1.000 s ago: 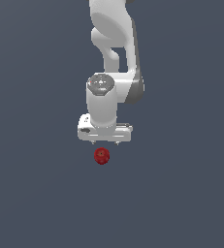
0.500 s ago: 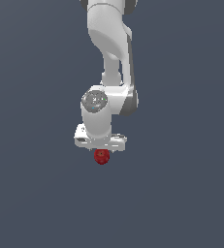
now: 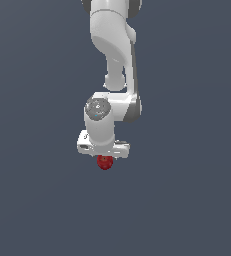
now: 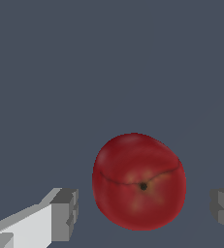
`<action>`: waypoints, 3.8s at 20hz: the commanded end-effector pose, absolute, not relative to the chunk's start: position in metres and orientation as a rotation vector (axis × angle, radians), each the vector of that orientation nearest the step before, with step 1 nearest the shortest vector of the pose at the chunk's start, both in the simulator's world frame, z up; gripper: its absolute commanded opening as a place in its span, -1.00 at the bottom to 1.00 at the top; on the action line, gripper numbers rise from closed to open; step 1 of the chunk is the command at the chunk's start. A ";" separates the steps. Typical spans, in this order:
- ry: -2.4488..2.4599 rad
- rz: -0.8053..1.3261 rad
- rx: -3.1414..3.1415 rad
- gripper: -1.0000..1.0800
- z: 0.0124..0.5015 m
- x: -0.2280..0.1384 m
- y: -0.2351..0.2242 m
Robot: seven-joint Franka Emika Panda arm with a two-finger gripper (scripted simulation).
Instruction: Pick up the object and move it to a goal position.
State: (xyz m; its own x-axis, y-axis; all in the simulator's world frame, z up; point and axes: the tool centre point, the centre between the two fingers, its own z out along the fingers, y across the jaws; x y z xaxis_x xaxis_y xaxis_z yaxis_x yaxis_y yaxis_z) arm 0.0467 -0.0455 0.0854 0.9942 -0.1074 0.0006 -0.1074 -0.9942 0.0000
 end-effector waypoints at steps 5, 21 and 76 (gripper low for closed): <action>0.171 0.000 -3.137 0.92 0.053 0.046 -0.046; 0.171 0.000 -3.137 -1.00 0.046 0.047 -0.046; 0.903 -0.633 -3.020 -1.00 0.467 0.083 0.180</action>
